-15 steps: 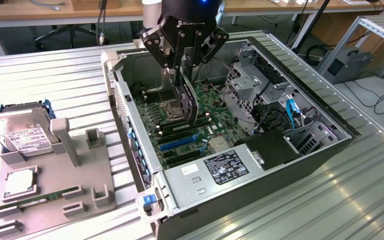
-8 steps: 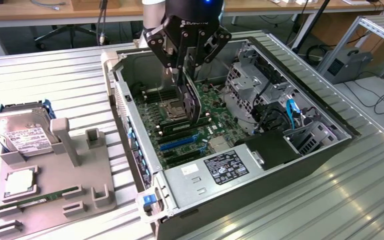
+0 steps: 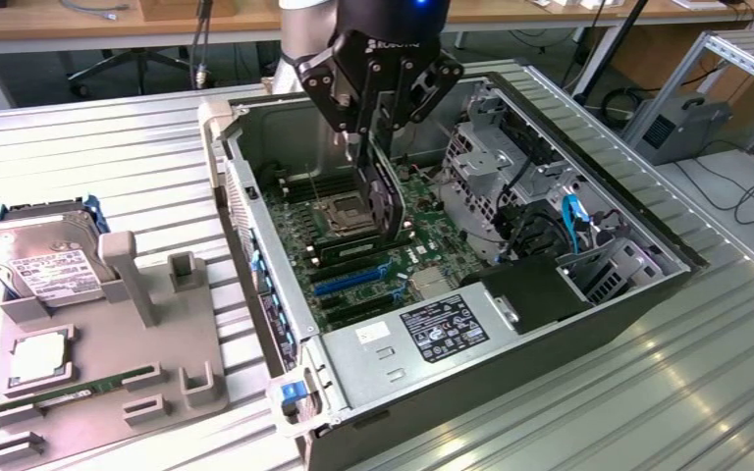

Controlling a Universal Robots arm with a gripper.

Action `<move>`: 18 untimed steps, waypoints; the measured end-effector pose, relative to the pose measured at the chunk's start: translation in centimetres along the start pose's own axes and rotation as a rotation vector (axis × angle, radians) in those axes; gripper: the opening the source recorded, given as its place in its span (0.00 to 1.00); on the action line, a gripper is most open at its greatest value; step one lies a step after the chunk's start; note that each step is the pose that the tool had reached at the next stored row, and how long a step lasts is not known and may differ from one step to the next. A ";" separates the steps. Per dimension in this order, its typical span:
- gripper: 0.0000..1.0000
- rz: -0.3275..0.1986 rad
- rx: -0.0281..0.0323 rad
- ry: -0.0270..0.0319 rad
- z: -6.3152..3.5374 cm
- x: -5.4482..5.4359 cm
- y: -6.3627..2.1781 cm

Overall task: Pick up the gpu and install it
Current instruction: 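Pick up the gpu and move the gpu toward the slot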

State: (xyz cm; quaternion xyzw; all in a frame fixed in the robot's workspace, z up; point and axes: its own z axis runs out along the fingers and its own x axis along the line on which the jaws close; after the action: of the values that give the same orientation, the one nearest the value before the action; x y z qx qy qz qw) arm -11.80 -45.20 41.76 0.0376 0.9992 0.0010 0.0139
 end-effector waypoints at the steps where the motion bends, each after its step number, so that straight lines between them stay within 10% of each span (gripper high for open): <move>1: 0.26 0.000 0.0002 0.0000 0.00 -0.1 0.01; 18: 0.26 0.000 0.0054 -0.0004 0.12 -1.6 0.12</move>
State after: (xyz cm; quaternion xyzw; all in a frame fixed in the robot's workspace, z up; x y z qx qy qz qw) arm -10.16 -45.20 41.69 0.0375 0.9992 -0.0017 0.0140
